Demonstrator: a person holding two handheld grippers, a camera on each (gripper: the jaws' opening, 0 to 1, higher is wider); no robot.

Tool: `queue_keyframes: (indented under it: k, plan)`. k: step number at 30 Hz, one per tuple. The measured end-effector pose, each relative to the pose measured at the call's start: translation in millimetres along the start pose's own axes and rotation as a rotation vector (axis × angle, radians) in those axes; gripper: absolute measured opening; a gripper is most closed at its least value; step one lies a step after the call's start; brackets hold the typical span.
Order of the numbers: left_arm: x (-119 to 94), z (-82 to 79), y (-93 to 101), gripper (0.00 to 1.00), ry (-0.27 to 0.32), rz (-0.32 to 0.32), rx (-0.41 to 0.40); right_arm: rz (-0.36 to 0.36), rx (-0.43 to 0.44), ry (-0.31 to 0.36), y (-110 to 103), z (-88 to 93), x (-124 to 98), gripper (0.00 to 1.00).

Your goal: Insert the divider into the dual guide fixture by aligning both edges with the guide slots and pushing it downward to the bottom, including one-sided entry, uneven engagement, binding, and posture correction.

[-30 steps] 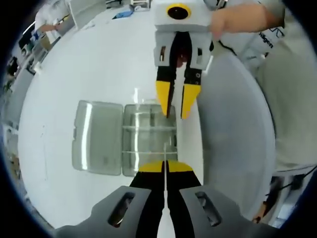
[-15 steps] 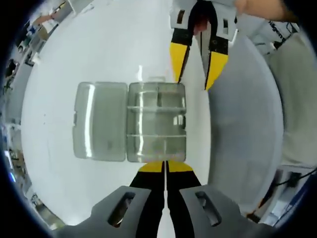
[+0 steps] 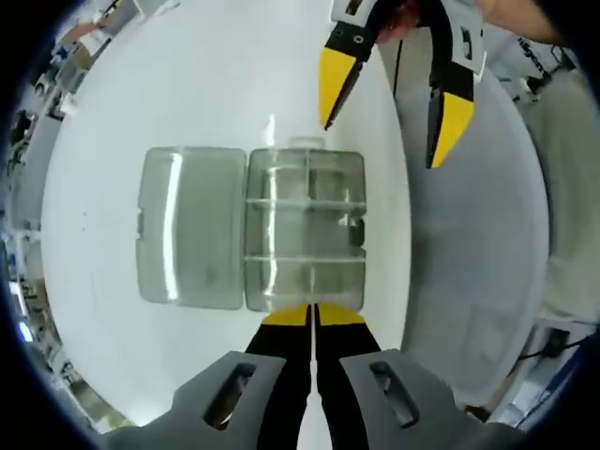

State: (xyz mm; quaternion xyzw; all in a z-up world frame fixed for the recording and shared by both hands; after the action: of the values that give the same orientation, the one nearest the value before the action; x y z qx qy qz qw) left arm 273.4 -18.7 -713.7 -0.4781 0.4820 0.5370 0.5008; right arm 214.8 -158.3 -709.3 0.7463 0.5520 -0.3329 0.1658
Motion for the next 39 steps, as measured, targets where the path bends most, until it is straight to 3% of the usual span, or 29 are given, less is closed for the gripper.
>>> queue_keyframes:
  k: [26, 39]
  plan:
    - [18.2, -6.0, -3.3, 0.0, -0.034, 0.005, 0.002, 0.001, 0.017, -0.011, -1.3, 7.7, -4.3, 0.41]
    - [23.9, -9.6, -3.0, 0.0, -0.08, 0.0, 0.031, -0.004, 0.02, -0.008, -2.4, 6.6, -3.4, 0.41]
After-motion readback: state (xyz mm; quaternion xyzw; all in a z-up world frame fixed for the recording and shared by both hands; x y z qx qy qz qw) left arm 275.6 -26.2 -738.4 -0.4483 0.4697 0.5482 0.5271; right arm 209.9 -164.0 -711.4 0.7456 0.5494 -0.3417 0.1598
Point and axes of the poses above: the point that each gripper's makers call its tool centre point, and the gripper's own axes: x roughly forward along the fingers, y roughly to its right, z roughly out of its underside, the point moved 6 cm from there along -x, roughly backward along the fingers, and after that the axes turned 12 degrees about -y, right-handed, at the moved point
